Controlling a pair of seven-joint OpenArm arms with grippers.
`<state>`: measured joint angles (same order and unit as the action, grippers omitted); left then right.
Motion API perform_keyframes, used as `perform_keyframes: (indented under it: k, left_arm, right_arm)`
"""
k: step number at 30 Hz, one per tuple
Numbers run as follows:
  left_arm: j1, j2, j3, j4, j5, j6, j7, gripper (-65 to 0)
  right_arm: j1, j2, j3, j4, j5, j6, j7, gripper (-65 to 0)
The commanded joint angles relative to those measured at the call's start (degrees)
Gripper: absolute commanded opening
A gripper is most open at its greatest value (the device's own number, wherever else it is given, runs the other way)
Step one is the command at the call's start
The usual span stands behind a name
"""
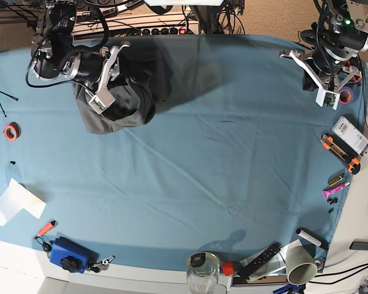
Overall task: Fold the T-shirt properly
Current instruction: 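Lift the strip end with the right gripper and fold it over the bundle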
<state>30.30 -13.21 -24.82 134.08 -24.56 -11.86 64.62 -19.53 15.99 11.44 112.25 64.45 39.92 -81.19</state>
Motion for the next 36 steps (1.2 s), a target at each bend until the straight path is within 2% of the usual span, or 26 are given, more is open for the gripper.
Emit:
perform_keyframes:
  k: [1, 12, 24, 27, 31, 36]
  left_arm:
    - [0.17, -0.44, -0.22, 0.92, -0.15, -0.04, -1.22, -65.0]
    - [0.17, -0.42, -0.22, 0.92, -0.15, -0.02, -1.22, -65.0]
    - [0.17, -0.42, -0.22, 0.92, -0.15, -0.02, -1.25, -65.0]
    - [0.20, -0.42, -0.22, 0.92, -0.13, -0.04, -1.25, -65.0]
    - [0.17, -0.37, -0.22, 0.92, -0.15, -0.02, -1.62, -65.0]
    - [0.66, -0.13, -0.22, 0.92, -0.09, -0.02, -1.66, -65.0]
  right_arm:
    - [0.28, 0.50, 0.07, 0.94, 0.59, 0.08, 1.19, -65.0]
    - [0.15, 0.50, -0.94, 0.94, -0.04, 0.08, 1.19, -65.0]
    - [0.17, 0.52, -7.72, 0.96, 0.07, 0.08, 1.19, -64.6]
    - [0.17, 0.52, -7.69, 1.49, 2.62, 0.08, 1.19, -59.8]
    - [0.33, 0.50, -7.61, 6.60, 12.85, 0.08, 1.19, -59.8]
    - [0.31, -0.31, -7.61, 10.40, 13.99, 0.08, 1.19, -59.8]
